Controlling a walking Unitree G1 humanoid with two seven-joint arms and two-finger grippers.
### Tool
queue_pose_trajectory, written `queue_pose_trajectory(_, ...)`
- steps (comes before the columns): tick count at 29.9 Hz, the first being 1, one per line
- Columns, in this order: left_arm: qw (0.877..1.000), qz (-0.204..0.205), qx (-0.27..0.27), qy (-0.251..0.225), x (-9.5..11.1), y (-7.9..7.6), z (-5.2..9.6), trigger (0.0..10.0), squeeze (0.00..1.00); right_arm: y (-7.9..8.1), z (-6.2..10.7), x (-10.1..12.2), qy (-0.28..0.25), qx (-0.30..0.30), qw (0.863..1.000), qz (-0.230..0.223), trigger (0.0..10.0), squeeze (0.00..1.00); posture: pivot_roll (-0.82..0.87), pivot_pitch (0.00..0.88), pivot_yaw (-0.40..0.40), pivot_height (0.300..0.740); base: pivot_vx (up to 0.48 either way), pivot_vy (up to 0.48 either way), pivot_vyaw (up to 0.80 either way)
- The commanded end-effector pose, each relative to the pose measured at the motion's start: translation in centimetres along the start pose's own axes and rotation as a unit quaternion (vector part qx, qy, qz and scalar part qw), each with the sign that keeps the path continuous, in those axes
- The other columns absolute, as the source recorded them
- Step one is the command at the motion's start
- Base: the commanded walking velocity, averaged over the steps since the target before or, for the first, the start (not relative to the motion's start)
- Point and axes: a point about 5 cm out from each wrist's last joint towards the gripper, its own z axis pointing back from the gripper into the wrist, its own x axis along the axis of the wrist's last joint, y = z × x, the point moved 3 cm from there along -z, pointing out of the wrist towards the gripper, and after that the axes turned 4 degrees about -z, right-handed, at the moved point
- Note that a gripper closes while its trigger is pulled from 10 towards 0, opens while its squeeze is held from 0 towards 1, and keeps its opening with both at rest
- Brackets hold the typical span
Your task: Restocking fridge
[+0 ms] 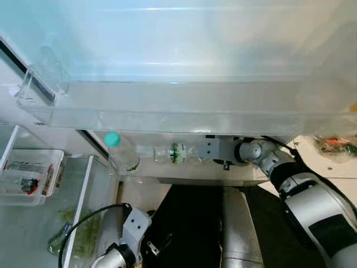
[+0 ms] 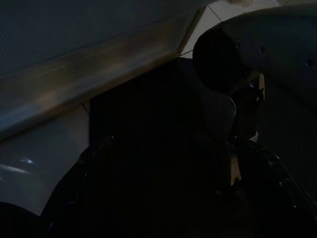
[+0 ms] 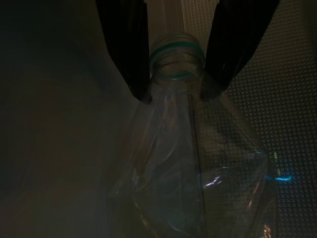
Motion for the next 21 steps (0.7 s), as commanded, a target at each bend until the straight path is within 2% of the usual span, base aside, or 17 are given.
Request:
queue_pose_trajectory(1,0.994,0.055,-0.001,0.091,-4.3,-1.3,1.8,10.0,0.00,-0.8,0.4,0.3,-0.005,-0.008,1.000,0.014,10.0,0.00,0.04,0.406,0.038,0.453,0.000,0.000,0.00)
queue_pose_trajectory(7,0.995,0.050,0.000,0.089,-4.1,-0.6,0.9,10.0,0.00,-2.1,1.1,0.9,-0.011,-0.015,0.999,0.038,10.0,0.00,0.03,0.373,0.041,0.453,0.000,0.000,0.00)
queue_pose_trajectory(21,0.996,0.040,-0.002,0.083,-3.6,0.2,-0.2,10.0,0.00,-3.0,2.2,1.1,-0.029,0.003,0.998,0.052,10.0,0.00,0.02,0.319,0.044,0.453,0.000,0.000,0.00)
